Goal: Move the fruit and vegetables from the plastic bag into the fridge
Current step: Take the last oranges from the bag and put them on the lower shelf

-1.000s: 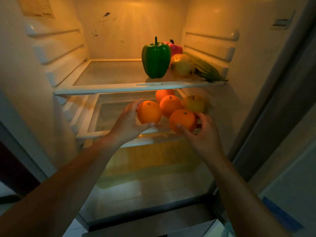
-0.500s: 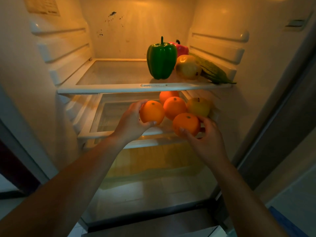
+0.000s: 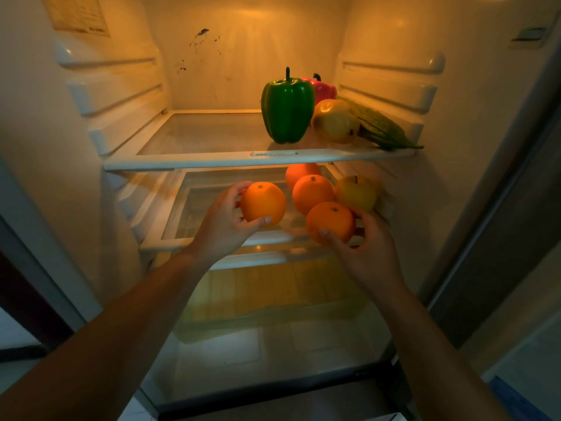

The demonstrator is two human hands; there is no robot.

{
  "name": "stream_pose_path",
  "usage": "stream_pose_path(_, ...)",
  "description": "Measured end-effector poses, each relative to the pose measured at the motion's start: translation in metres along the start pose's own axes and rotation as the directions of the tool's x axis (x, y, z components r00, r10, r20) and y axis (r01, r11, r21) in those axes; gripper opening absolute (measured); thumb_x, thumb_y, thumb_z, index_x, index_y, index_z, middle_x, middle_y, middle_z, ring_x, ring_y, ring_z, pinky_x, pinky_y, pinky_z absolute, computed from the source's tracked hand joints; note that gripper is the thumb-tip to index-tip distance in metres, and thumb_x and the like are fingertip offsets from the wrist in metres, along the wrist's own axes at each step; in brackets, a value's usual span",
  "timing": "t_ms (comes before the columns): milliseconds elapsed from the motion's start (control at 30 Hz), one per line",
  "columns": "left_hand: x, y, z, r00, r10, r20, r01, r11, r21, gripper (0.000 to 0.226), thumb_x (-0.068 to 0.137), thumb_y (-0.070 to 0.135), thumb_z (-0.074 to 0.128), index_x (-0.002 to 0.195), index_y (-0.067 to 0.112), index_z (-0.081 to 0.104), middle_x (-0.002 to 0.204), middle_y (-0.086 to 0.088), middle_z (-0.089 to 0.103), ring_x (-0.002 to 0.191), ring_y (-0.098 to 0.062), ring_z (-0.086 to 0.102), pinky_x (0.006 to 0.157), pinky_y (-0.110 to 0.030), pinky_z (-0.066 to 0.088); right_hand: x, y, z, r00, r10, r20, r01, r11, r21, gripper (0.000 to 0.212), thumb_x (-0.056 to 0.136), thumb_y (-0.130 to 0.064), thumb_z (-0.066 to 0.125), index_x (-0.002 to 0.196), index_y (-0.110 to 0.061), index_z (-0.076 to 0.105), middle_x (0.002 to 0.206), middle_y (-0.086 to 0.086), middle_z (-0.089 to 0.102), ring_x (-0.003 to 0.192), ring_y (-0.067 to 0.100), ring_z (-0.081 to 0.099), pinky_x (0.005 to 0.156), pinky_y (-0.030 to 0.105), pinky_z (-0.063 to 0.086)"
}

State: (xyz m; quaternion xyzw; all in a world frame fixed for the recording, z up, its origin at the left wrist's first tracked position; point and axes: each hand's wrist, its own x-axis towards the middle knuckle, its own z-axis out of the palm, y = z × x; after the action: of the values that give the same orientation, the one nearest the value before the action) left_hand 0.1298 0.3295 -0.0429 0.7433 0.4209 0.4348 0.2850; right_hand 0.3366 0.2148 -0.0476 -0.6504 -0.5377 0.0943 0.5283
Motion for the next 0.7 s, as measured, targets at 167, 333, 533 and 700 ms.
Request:
stream_pose_path(167,-0.002,-0.002,-0.012,1.0,0.009,-0.008,-0.009,1.0,0.013,0.071,0.07,0.024,0.079,0.131,0.025,0.042,0.127,0.007,0.043,0.115,-0.009,0.043,0.074,-0.015,0.04,0.007,-0.006,0.003,1.0,-0.024,-0.002,0.024,1.0,0.01,0.066,0.071,-0.046,0.074,0.126,-0.019,0.051,0.124,0.005,0.056,0.11,0.02,0.054,0.089,0.041,0.049)
stream_pose_path(333,-0.007,-0.007,-0.018,1.0,0.008,0.006,-0.008,1.0,0.024,0.07,0.07,0.023,0.079,0.129,0.026,0.043,0.126,0.007,0.044,0.116,-0.012,0.045,0.075,-0.018,0.042,0.005,-0.007,0.009,1.0,-0.022,-0.019,0.022,1.0,0.008,0.06,0.072,-0.037,0.076,0.124,-0.017,0.053,0.118,0.001,0.053,0.108,0.022,0.054,0.088,0.041,0.048)
stream_pose_path(533,-0.007,-0.008,-0.014,1.0,0.003,-0.007,-0.003,1.0,-0.008,0.069,0.07,0.022,0.079,0.128,0.03,0.043,0.13,0.002,0.046,0.116,-0.012,0.046,0.076,-0.019,0.044,0.005,-0.005,0.013,1.0,-0.005,0.0,0.005,1.0,0.004,0.058,0.071,-0.044,0.075,0.12,-0.021,0.053,0.111,-0.005,0.051,0.105,0.019,0.055,0.086,0.041,0.049)
stream_pose_path(700,-0.008,-0.008,-0.013,1.0,0.017,-0.008,-0.017,1.0,0.017,0.071,0.07,0.022,0.079,0.13,0.028,0.042,0.128,0.007,0.043,0.116,-0.01,0.044,0.075,-0.016,0.042,0.001,-0.005,0.016,1.0,0.001,0.023,-0.002,1.0,0.02,0.052,0.072,-0.043,0.074,0.117,-0.029,0.05,0.111,-0.004,0.053,0.102,0.015,0.055,0.081,0.035,0.05)
